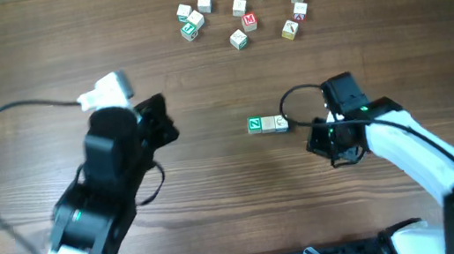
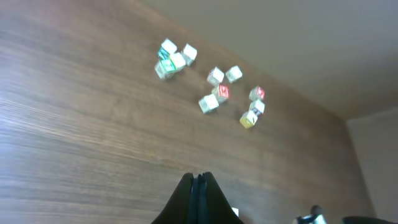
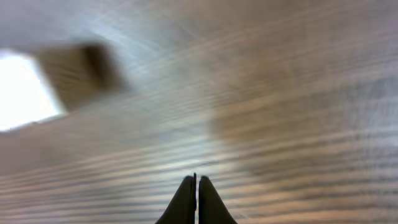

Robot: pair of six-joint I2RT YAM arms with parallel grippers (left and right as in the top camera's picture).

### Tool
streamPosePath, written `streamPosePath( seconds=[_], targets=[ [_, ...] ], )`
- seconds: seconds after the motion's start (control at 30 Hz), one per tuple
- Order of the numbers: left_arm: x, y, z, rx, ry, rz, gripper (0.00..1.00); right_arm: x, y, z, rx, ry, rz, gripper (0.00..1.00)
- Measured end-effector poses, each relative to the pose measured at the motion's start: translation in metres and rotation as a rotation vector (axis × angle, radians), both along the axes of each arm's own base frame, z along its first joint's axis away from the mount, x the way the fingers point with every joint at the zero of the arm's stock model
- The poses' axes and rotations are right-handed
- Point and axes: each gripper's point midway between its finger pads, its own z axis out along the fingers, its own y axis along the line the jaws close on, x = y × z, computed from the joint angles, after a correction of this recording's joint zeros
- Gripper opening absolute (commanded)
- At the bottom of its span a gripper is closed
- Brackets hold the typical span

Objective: Form a horizontal line

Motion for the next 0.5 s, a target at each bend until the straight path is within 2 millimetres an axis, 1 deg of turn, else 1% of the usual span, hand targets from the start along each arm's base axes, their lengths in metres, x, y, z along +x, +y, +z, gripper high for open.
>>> streamPosePath(
  seconds=[0.03,0.1,0.13,0.17,0.2,0.27,0.3,0.37,0.43,0.5],
  targets=[
    [-0.007,0.005,0.004,0.003,-0.008,0.008,0.04,0.004,0.001,0.008,0.007,-0.037,-0.001,0.05],
    [-0.016,0.011,0.011,0.002,-0.027,0.019,0.04,0.015,0.003,0.023,0.026,-0.115,-0.011,0.31],
    [-0.022,0.014,0.015,-0.002,-0.039,0.025,0.04,0.020,0.004,0.028,0.038,-0.144,-0.029,0.36],
    [-0.026,0.017,0.017,-0.006,-0.043,0.029,0.04,0.025,0.005,0.032,0.050,-0.160,-0.057,0.36],
    [-0.029,0.018,0.018,-0.008,-0.044,0.032,0.04,0.031,0.006,0.035,0.065,-0.182,-0.082,0.30],
    [-0.036,0.022,0.017,-0.013,-0.034,0.041,0.04,0.051,0.011,0.045,0.104,-0.261,-0.125,0.11],
    [-0.040,0.023,0.014,-0.013,-0.017,0.045,0.04,0.059,0.014,0.051,0.126,-0.294,-0.140,0.05],
    [-0.044,0.026,0.006,-0.009,0.019,0.056,0.04,0.076,0.022,0.062,0.177,-0.365,-0.146,0.05],
    [-0.046,0.027,0.002,-0.005,0.039,0.059,0.04,0.087,0.029,0.070,0.215,-0.414,-0.141,0.05],
    [-0.047,0.027,-0.001,-0.010,0.054,0.066,0.04,0.097,0.041,0.075,0.252,-0.455,-0.122,0.04]
  ],
)
